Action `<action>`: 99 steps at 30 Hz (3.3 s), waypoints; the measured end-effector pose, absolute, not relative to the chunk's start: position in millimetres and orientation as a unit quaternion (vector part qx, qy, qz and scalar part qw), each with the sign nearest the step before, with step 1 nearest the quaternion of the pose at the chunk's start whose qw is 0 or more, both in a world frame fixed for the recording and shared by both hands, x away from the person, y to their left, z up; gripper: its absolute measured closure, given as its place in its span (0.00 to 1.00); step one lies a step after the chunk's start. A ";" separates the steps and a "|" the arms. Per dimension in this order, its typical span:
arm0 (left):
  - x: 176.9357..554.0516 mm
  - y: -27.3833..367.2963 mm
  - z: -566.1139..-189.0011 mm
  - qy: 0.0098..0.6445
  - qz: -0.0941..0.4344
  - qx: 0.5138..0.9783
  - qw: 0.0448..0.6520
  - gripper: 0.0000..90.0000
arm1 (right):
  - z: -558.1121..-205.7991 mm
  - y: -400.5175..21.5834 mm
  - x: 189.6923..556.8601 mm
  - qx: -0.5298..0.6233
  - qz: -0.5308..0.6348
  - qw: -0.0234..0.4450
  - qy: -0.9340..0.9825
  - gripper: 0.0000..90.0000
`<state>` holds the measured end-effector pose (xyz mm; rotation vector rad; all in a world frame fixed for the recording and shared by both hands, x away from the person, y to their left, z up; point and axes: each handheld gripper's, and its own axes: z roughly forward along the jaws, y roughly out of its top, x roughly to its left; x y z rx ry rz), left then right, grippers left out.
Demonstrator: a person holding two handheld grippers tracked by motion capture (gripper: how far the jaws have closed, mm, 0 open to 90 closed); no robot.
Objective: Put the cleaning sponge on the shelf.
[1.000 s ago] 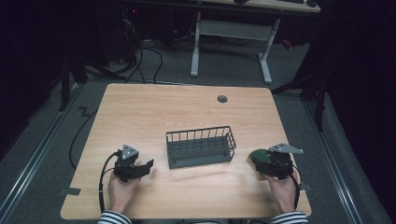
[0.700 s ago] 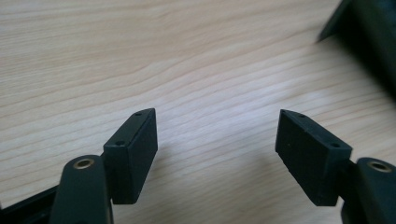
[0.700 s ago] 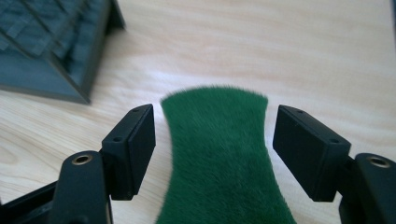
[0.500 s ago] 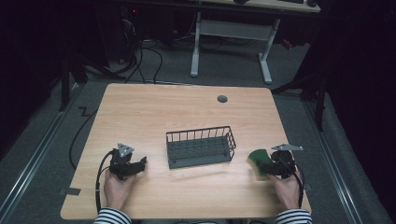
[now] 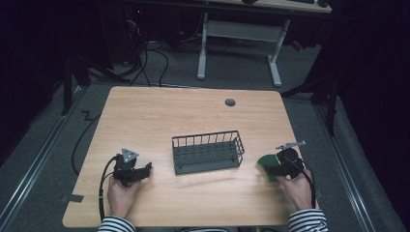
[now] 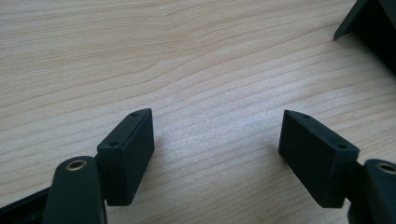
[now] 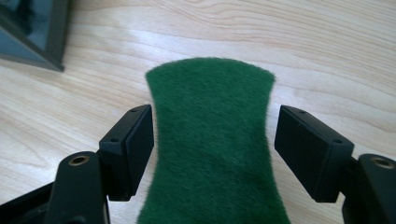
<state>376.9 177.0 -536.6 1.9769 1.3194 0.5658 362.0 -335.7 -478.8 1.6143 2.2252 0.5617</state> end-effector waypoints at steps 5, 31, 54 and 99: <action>376.9 177.2 -536.6 0.507 0.217 0.760 0.343 0.30 | -478.8 -332.3 367.8 0.568 0.171 0.155 0.790 0.32; 377.0 177.5 -536.5 0.505 0.215 0.762 0.343 0.29 | -489.3 -336.3 384.0 0.569 0.133 0.096 0.806 0.34; 377.0 177.4 -536.6 0.505 0.215 0.763 0.343 0.30 | -453.2 -324.7 386.1 0.549 0.172 0.121 0.809 0.35; 376.9 177.6 -536.6 0.505 0.215 0.762 0.344 0.30 | -374.0 -245.0 404.9 0.440 0.280 0.179 0.834 0.35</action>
